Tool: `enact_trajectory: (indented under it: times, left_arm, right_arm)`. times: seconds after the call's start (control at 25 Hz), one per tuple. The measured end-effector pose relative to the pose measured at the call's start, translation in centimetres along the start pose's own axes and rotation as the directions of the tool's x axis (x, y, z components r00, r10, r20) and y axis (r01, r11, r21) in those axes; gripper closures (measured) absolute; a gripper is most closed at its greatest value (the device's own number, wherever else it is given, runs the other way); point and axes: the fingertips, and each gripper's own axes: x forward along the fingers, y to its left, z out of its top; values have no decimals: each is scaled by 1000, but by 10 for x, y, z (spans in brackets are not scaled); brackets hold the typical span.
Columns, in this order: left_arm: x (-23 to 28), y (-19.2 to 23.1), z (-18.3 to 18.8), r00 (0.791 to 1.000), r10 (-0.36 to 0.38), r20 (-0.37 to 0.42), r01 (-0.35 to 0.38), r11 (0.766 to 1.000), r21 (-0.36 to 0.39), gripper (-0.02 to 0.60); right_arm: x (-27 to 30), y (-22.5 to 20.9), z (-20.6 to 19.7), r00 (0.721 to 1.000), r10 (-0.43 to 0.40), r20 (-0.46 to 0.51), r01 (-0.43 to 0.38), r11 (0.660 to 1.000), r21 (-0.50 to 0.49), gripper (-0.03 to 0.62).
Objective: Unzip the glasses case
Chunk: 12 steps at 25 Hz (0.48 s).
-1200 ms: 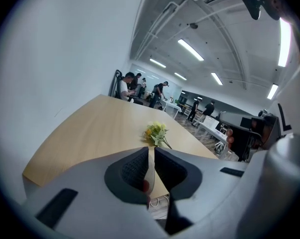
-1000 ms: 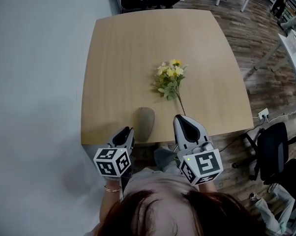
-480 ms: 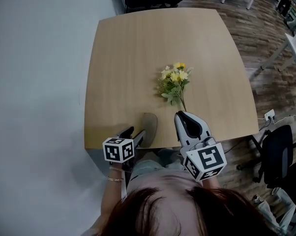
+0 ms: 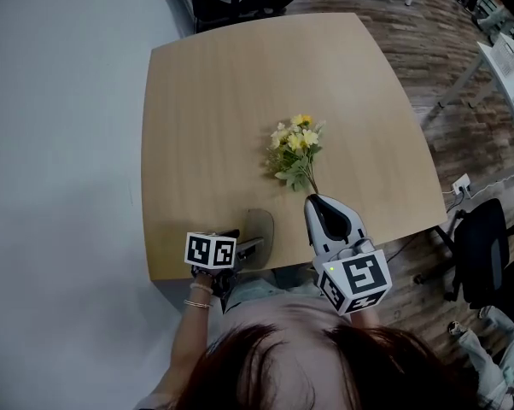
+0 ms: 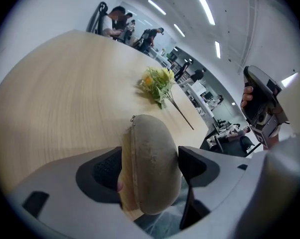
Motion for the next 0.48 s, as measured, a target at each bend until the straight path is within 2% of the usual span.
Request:
enact_trajectory:
  times: [0.16,0.48]
  left_arm:
    - [13,-8,-4,996,-40,-74,41,999,12,210]
    - [42,-41,-13,986,-42,-161,55,995,78,204]
  right_arm:
    - [2,0,3,999,-32,8,32,999,0,577]
    - [-2,-12,3,996,-87,9,87,996,17,577]
